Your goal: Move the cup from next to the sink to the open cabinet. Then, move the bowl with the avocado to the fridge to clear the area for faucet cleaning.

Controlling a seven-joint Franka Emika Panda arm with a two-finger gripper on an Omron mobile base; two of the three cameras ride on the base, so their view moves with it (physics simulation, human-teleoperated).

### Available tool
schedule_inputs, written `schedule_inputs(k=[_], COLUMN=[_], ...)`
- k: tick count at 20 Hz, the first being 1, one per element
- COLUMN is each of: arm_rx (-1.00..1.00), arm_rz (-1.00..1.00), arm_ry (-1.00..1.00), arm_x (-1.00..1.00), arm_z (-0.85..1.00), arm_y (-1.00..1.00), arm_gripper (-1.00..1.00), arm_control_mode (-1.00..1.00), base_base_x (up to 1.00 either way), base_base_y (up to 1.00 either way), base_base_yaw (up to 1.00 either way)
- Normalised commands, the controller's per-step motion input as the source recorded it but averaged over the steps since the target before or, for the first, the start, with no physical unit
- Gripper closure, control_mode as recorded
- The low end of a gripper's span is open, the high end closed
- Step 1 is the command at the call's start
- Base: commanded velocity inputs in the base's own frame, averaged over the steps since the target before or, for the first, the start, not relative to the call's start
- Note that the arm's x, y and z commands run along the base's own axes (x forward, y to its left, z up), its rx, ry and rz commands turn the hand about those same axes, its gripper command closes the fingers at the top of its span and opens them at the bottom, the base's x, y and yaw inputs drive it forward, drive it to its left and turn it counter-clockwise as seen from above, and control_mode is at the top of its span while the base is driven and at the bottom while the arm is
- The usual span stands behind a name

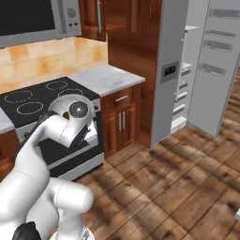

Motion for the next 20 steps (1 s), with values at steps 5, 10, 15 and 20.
schedule_inputs(k=[5,10,15,20], arm_rx=[0.00,0.00,0.00,0.00], arm_rz=[0.00,0.00,0.00,0.00], arm_ry=[0.00,0.00,0.00,0.00], arm_x=[0.00,0.00,0.00,0.00], arm_z=[0.00,0.00,0.00,0.00], arm_y=[0.00,0.00,0.00,0.00], arm_gripper=[1.00,1.00,1.00,1.00], arm_control_mode=[1.00,1.00,1.00,1.00], base_base_x=[1.00,1.00,1.00,1.00], base_base_y=[0.00,0.00,0.00,-0.04], base_base_yaw=[-0.30,-0.24,-0.20,-0.15])
